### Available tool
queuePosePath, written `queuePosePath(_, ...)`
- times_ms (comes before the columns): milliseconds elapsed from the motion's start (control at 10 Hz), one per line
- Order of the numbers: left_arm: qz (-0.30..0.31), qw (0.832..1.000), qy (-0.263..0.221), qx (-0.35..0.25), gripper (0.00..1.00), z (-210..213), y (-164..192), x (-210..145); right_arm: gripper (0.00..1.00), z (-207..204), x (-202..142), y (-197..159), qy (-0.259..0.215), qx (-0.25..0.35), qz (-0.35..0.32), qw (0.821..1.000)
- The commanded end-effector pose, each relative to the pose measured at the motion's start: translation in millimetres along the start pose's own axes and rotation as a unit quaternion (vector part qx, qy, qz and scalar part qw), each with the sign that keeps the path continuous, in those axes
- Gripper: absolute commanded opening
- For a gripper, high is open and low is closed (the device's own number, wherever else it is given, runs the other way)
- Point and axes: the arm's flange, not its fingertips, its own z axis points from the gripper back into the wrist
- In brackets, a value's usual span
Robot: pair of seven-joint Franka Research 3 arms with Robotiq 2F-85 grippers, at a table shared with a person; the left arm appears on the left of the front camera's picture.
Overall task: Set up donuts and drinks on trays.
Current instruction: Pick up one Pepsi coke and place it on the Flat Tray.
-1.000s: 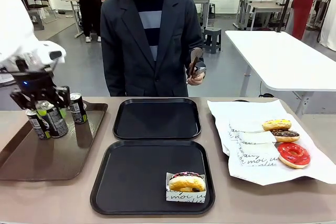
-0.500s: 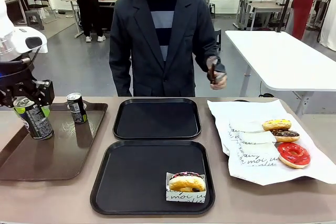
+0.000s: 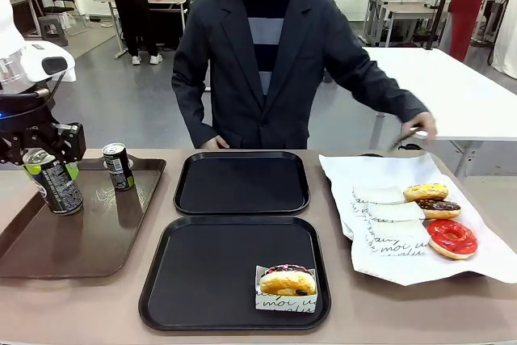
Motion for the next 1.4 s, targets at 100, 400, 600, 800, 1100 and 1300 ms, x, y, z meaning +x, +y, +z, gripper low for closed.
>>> queuePosePath(100, 0.000, 1.000, 0.000, 0.000, 0.58, 0.0, 0.0, 0.0, 1.00, -0.6, 1.1, -0.9, -0.008, 0.012, 0.007, 1.000)
queuePosePath(400, -0.133, 0.989, 0.020, -0.067, 0.58, 1.9, -66.8, -10.9, 1.00, -0.6, 1.1, -0.9, -0.008, 0.012, 0.007, 1.000)
queuePosePath(600, -0.175, 0.979, 0.031, -0.105, 0.58, -9.2, -129.6, -20.9, 1.00, -0.6, 1.1, -0.9, -0.008, 0.012, 0.007, 1.000)
queuePosePath(800, -0.197, 0.975, 0.030, -0.099, 0.58, -23.8, -186.8, -25.0, 1.00, -0.6, 1.1, -0.9, -0.008, 0.012, 0.007, 1.000)
queuePosePath(1100, -0.184, 0.981, 0.035, -0.056, 0.58, -44.6, -220.3, -18.1, 1.00, -0.6, 1.1, -0.9, -0.008, 0.012, 0.007, 1.000)
queuePosePath(1300, -0.212, 0.972, 0.046, -0.092, 0.58, -44.1, -212.3, -39.0, 1.00, -0.6, 1.1, -0.9, -0.008, 0.012, 0.007, 1.000)
